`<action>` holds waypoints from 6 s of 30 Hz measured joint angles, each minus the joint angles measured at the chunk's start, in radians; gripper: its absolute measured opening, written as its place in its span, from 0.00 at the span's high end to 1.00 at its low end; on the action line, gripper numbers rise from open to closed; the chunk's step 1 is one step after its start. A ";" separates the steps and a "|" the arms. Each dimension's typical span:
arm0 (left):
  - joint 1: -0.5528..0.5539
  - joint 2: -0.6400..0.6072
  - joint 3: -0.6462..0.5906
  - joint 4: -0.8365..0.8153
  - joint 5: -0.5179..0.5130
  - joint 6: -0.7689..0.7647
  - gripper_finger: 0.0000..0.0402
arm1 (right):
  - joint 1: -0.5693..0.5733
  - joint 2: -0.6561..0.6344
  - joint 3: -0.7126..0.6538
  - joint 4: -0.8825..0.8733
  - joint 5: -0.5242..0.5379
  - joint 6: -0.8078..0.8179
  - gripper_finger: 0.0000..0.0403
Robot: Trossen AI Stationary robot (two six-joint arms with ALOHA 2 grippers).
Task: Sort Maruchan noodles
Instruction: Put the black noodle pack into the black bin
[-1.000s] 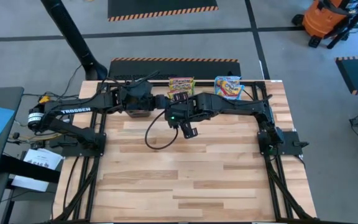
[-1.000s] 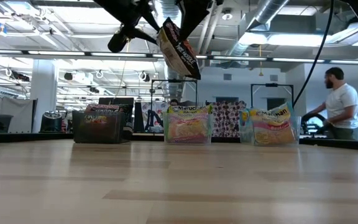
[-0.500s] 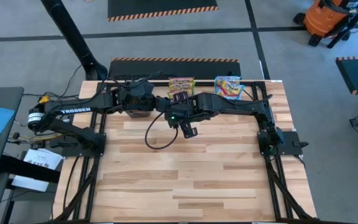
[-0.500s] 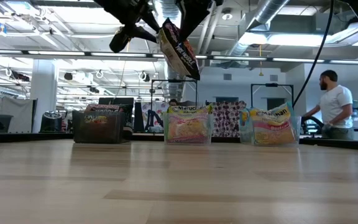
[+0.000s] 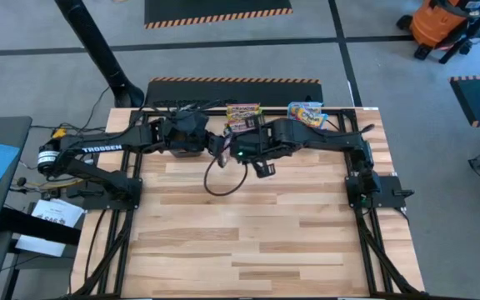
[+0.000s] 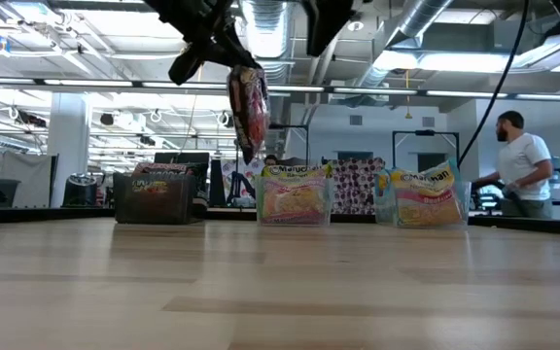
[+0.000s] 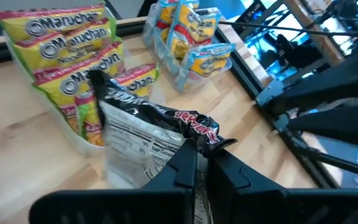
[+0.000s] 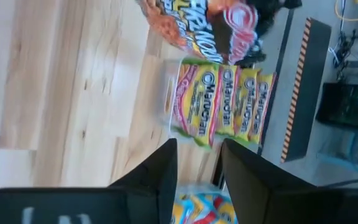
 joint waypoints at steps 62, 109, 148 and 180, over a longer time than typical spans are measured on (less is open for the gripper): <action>0.411 -0.229 -0.109 -0.474 -0.021 0.561 1.00 | -0.214 -0.262 -0.003 -0.008 -0.014 0.146 0.64; 0.534 -0.157 -0.109 -0.596 -0.041 0.540 0.64 | -0.211 -0.262 -0.003 0.039 -0.014 0.154 0.64; 0.493 -0.087 -0.096 -0.828 0.404 0.478 0.64 | -0.211 -0.262 -0.003 0.038 -0.018 0.197 0.64; 0.534 0.112 -0.051 -0.645 0.181 0.544 0.64 | -0.212 -0.262 -0.003 0.039 -0.018 0.197 0.64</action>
